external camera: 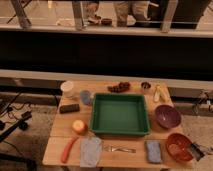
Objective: Wipe red bowl with brush
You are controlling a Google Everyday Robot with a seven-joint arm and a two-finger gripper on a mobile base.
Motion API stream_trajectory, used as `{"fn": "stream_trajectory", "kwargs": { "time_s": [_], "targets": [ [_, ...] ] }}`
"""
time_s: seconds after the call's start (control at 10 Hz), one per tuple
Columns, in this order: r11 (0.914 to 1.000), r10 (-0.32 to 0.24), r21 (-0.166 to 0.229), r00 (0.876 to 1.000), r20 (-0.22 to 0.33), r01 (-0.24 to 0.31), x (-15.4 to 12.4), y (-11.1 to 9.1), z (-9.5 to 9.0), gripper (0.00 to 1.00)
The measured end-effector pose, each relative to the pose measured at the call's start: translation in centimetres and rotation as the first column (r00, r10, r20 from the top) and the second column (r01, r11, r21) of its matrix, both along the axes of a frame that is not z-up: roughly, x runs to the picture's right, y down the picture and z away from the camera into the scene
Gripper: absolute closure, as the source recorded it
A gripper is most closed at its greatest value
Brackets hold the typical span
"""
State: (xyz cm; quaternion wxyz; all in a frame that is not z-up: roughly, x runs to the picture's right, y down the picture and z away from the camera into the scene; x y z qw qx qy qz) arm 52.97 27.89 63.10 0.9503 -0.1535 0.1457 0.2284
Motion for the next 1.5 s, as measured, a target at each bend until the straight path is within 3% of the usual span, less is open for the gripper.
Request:
{"fn": "stream_trajectory", "kwargs": {
  "time_s": [0.3, 0.5, 0.9, 1.5],
  "targets": [
    [0.9998, -0.007, 0.016, 1.000, -0.008, 0.007, -0.1, -1.4, 1.5, 0.97],
    [0.9989, -0.021, 0.043, 1.000, 0.013, 0.020, -1.8, -3.0, 2.4, 0.97],
    [0.9934, -0.069, 0.095, 0.996, 0.056, 0.063, -5.1, -5.5, 3.2, 0.97],
    [0.9838, -0.139, 0.124, 0.987, 0.074, 0.129, -6.6, -7.8, 3.6, 0.97]
  ]
}}
